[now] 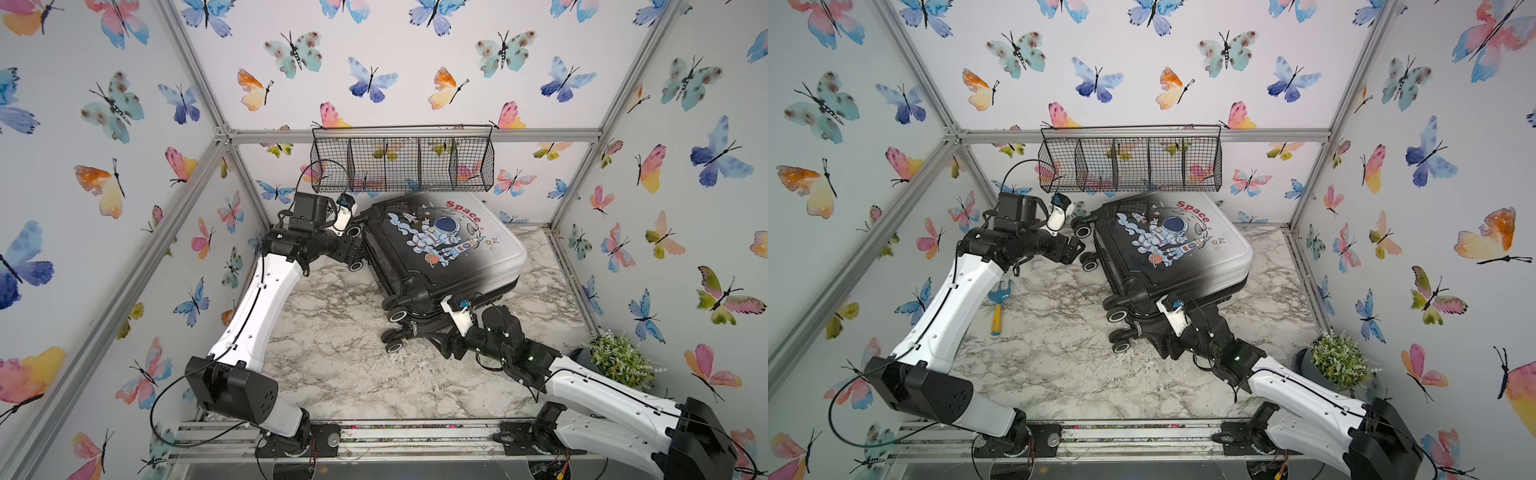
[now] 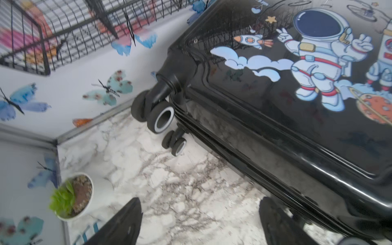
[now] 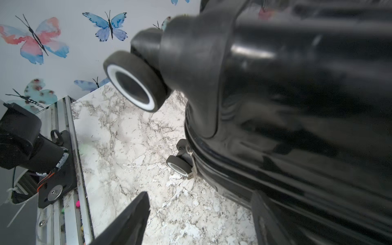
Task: Close the suitcase zippers
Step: Adjust the suitcase at the center of the board.
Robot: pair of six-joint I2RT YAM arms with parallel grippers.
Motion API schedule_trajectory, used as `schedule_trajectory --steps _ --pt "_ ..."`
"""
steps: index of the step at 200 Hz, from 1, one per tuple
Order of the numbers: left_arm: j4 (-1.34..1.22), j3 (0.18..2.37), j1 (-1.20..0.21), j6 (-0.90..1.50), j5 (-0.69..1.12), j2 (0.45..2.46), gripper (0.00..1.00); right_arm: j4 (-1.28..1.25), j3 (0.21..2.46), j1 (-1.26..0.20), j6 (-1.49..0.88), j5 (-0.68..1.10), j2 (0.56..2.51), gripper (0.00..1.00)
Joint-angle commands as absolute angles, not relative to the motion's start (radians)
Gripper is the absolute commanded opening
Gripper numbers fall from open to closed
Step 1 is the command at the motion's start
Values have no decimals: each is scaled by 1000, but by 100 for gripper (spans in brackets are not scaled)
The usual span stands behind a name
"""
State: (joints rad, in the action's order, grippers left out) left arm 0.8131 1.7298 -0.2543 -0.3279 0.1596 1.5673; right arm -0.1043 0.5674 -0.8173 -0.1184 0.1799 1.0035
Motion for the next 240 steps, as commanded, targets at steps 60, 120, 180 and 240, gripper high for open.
schedule_trajectory --steps 60,120,180,240 --pt "795 1946 -143 -701 209 1902 86 120 697 -719 -120 254 974 82" --pt "773 2098 -115 -673 383 2064 85 194 744 -692 -114 212 989 82" --pt "804 2162 -106 -690 545 2162 75 243 776 -671 -96 191 1006 83" --pt "858 2156 -87 -712 630 2161 34 253 786 -660 -167 138 1030 83"
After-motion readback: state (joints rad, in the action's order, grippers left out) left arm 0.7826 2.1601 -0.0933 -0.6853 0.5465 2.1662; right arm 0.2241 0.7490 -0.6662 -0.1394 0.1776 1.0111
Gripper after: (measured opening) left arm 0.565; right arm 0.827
